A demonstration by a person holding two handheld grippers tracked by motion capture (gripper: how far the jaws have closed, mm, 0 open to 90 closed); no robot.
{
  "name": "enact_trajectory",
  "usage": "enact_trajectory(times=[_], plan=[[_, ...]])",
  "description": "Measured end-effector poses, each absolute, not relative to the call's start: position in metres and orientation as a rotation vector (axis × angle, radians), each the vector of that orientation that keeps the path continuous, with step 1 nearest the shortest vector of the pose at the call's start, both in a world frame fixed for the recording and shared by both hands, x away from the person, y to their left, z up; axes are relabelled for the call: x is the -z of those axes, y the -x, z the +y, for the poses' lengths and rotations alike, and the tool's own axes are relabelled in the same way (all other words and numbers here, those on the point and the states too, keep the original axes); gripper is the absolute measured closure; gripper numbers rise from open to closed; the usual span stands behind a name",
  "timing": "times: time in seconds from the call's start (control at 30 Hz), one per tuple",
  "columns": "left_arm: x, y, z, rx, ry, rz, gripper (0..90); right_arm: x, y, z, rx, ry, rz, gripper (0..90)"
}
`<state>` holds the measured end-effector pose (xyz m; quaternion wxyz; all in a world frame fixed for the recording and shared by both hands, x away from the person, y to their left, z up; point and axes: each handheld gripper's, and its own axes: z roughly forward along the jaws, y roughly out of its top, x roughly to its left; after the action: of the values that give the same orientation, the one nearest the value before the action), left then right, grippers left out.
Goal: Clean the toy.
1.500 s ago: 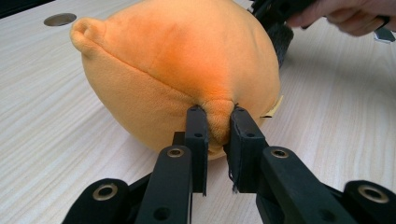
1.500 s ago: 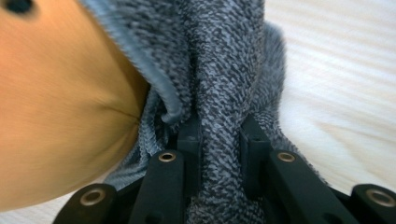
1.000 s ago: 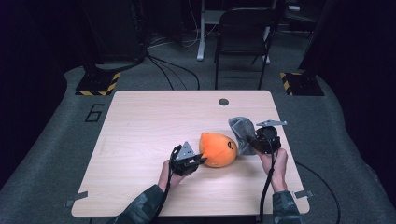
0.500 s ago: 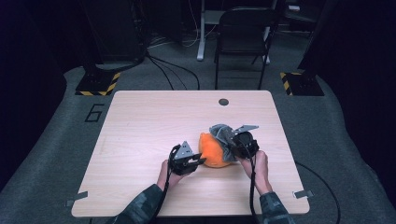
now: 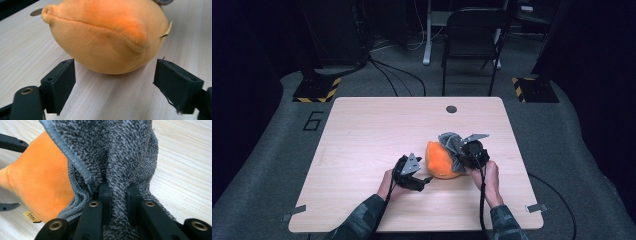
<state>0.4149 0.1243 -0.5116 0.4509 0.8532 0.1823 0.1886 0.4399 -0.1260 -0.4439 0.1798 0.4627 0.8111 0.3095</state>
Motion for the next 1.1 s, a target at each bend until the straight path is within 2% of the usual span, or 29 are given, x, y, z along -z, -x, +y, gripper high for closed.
enact_trajectory(times=[0.33, 0.53, 0.8, 1.1], plan=[[0.525, -0.424, 0.114, -0.506, -2.143, 0.427, 16.6, 0.445, -0.442, -0.127, -0.871, -1.33, 2.297, 79.3], [0.525, -0.424, 0.112, -0.536, -2.146, 0.407, 20.8, 0.445, -0.443, -0.127, -0.876, -1.331, 2.298, 79.3], [0.525, -0.423, 0.109, -0.555, -2.136, 0.4, 35.4, 0.446, -0.443, -0.127, -0.888, -1.341, 2.3, 79.3], [0.525, -0.424, 0.107, -0.548, -2.133, 0.41, 64.2, 0.446, -0.443, -0.128, -0.902, -1.343, 2.291, 79.2]])
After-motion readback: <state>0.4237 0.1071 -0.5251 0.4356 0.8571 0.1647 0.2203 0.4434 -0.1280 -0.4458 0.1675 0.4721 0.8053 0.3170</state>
